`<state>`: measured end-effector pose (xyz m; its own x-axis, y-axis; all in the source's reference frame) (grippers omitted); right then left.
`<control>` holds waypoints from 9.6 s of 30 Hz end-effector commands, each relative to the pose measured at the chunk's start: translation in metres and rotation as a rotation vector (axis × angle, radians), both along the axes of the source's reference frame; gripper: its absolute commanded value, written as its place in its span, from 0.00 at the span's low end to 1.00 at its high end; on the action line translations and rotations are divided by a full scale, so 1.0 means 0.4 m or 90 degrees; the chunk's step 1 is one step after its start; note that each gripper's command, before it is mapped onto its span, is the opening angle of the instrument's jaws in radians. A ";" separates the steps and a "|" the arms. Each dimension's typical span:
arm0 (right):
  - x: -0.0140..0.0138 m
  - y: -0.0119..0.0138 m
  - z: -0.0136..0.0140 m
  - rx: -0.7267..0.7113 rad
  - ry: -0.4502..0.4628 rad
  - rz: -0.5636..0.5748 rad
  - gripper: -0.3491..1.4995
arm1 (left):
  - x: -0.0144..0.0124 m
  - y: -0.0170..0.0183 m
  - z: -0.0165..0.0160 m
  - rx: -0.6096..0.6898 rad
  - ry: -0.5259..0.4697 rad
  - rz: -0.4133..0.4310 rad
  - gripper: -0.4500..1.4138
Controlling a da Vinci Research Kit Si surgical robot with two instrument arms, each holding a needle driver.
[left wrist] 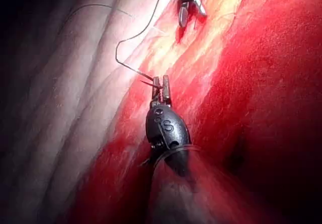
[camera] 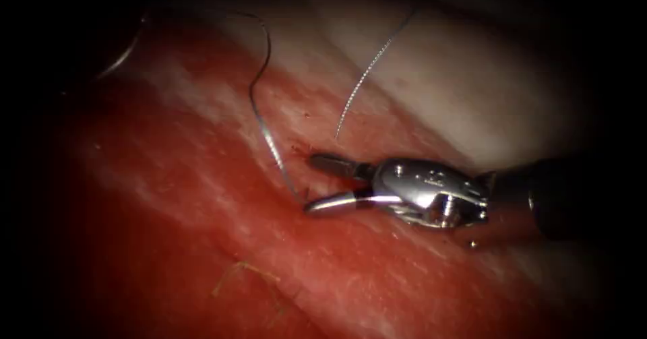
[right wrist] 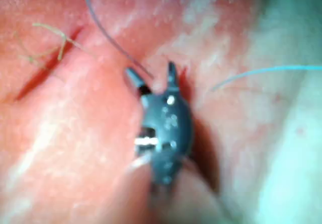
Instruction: Wound Closure
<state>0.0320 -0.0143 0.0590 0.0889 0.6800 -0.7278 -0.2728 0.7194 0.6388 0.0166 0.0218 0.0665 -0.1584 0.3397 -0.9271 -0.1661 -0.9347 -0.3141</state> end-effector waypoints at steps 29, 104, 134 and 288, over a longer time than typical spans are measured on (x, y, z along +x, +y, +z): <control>-0.0001 -0.0180 -0.0238 0.002 0.000 -0.096 0.00 | -0.0003 0.0016 0.0104 -0.004 0.011 -0.009 0.00; 0.0080 -0.0191 -0.0284 -0.001 0.007 -0.128 0.00 | 0.0022 0.0066 0.0334 0.036 0.071 -0.037 0.00; 0.0024 -0.0039 -0.0142 -0.070 -0.008 -0.067 0.81 | -0.0032 0.0049 0.0346 0.042 0.064 -0.028 0.00; -0.0046 -0.0139 -0.0161 -0.240 -0.043 -0.078 0.98 | -0.0255 0.0036 0.0385 0.204 0.130 -0.060 0.76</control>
